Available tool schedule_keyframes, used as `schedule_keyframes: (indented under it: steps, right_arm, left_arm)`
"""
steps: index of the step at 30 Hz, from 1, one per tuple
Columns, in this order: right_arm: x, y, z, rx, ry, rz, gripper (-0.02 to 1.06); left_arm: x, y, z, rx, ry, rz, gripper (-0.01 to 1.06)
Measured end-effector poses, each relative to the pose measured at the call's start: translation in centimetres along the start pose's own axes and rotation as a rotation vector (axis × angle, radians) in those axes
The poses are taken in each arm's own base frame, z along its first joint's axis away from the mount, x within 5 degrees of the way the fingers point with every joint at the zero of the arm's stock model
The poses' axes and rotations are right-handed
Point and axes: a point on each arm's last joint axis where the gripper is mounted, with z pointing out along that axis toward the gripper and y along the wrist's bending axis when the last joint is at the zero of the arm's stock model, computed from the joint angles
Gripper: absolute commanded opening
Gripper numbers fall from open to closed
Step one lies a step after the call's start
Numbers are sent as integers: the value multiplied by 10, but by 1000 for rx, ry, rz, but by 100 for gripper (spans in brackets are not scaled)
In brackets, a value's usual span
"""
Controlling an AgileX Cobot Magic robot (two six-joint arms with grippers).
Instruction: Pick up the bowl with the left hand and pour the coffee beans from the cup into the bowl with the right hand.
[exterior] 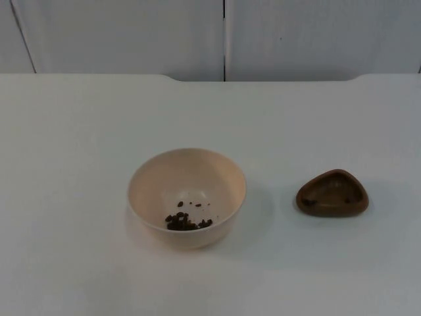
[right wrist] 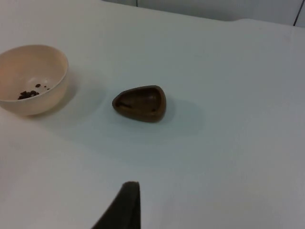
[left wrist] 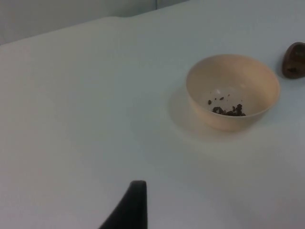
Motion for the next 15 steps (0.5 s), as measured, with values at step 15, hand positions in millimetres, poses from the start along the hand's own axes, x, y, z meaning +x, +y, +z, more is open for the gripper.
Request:
schedule_keyframes:
  steps: [15]
  right_arm:
    - [0, 0, 0, 0, 0, 0, 105]
  left_arm:
    - [0, 0, 0, 0, 0, -2, 105]
